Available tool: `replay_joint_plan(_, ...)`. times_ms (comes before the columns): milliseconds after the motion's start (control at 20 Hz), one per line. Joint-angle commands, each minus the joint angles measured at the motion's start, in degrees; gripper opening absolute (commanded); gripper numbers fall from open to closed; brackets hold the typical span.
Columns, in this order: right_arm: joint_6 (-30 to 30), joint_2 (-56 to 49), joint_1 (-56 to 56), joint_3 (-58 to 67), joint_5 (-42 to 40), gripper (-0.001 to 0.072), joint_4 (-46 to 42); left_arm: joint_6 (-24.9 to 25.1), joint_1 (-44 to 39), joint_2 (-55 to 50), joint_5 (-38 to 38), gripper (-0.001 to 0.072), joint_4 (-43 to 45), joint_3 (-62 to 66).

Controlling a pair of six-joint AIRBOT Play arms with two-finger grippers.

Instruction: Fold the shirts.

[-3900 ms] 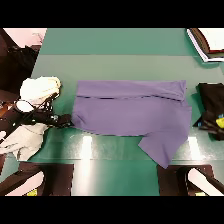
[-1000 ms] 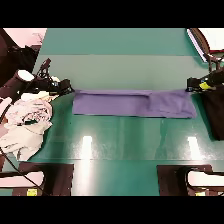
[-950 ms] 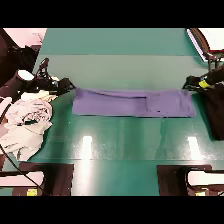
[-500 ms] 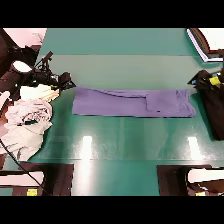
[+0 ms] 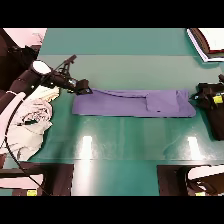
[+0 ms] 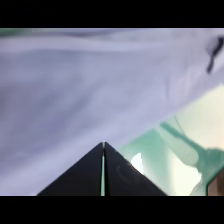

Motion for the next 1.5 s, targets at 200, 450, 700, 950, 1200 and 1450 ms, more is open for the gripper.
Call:
replay_joint_plan(200, -5.53, -4.94, 3.80, -0.66, 1.20, 0.0651, 4.79, -0.52, -9.90, -0.07, 5.68, 0.0026, 0.02, 0.07)
replay_joint_plan(450, -9.86, -4.55, 6.08, -0.66, 3.19, 0.0127, 9.60, -3.13, -14.16, -0.07, 10.21, 0.0025, 0.72, 0.07)
replay_joint_plan(700, -8.68, 3.21, 6.51, -0.63, 4.63, 0.0015, 9.62, -5.22, -15.15, -3.67, 13.73, 0.0025, 0.68, 3.74)
replay_joint_plan(950, 1.79, 11.32, 12.59, 5.99, 7.67, 0.0015, 9.62, -6.32, -16.31, -15.67, 12.85, 0.0024, 0.61, 16.09)
replay_joint_plan(1200, 8.72, 12.68, 23.76, 19.04, 8.57, 0.0015, 9.60, -7.63, -20.57, -25.86, 12.52, 0.0025, 0.63, 24.72)
replay_joint_plan(1450, 10.97, 11.21, 33.81, 29.70, 7.52, 0.0015, 9.51, -8.76, -22.10, -29.73, 12.68, 0.0025, 0.28, 26.56)
